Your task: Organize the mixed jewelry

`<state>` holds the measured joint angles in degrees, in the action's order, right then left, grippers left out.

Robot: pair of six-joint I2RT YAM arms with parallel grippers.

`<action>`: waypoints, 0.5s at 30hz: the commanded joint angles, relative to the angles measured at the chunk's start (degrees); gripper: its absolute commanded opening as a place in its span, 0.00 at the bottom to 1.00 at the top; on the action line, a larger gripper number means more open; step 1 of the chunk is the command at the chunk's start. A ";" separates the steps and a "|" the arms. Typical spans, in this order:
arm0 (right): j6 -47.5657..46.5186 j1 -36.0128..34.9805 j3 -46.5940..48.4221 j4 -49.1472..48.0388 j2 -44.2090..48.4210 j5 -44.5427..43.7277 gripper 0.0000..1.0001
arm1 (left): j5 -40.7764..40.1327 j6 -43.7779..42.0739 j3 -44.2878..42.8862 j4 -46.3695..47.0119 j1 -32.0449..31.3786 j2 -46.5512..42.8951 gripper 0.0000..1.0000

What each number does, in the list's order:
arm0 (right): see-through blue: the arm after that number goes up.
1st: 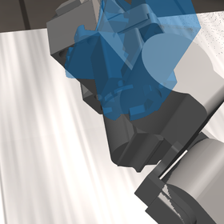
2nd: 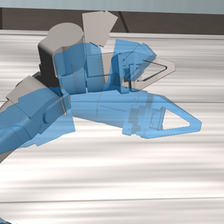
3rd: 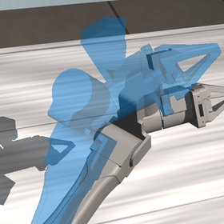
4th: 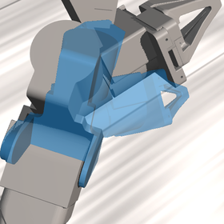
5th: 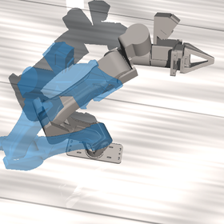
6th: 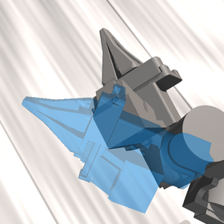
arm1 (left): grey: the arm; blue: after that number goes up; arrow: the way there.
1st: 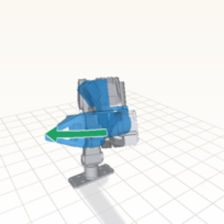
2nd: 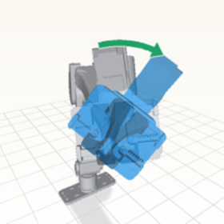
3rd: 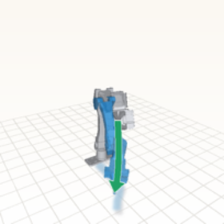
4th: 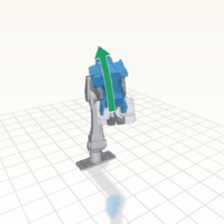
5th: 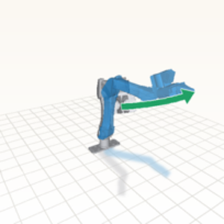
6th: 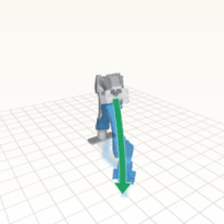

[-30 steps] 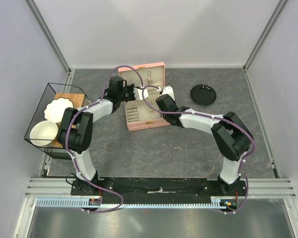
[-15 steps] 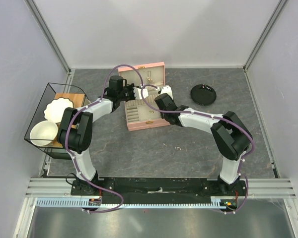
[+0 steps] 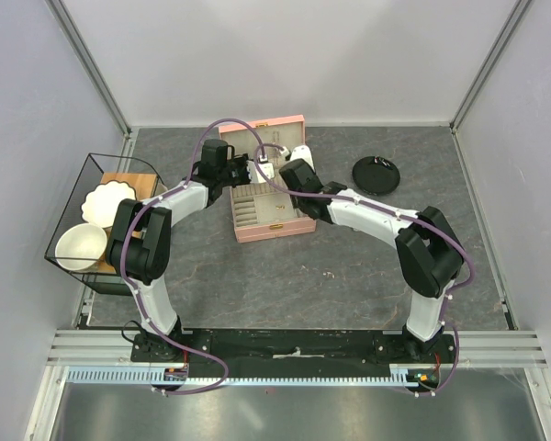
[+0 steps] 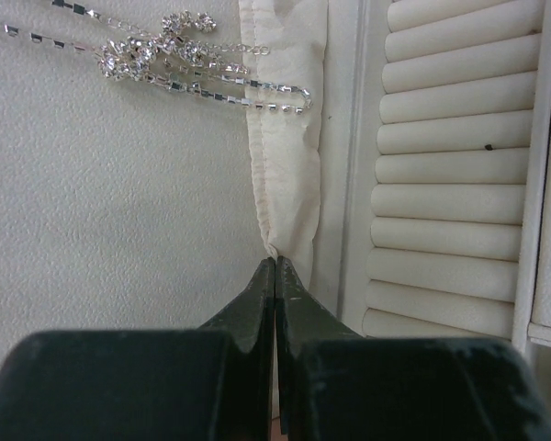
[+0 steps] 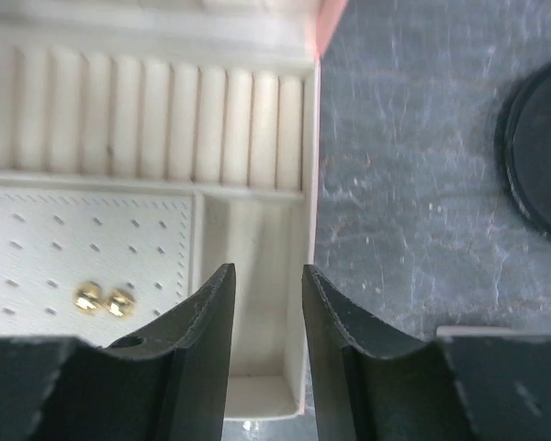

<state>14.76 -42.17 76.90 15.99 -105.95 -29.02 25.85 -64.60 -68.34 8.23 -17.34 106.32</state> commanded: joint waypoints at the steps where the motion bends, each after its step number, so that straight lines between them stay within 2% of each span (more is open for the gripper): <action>1: 0.09 -0.63 7.28 -3.50 -0.39 -1.92 0.42 | 1.75 1.84 -1.28 -1.20 -0.06 -0.77 0.02; 12: 2.28 1.47 10.90 -9.04 -3.82 -1.13 0.43 | 4.12 4.57 -0.84 -0.49 -0.06 -2.00 0.01; 15: 3.16 2.53 9.67 -13.69 -4.26 0.62 0.44 | 4.91 5.53 -0.83 -0.49 -0.06 -2.17 0.02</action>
<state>15.84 -41.15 85.76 9.06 -109.49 -29.52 26.22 -62.46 -68.36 8.25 -17.32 106.21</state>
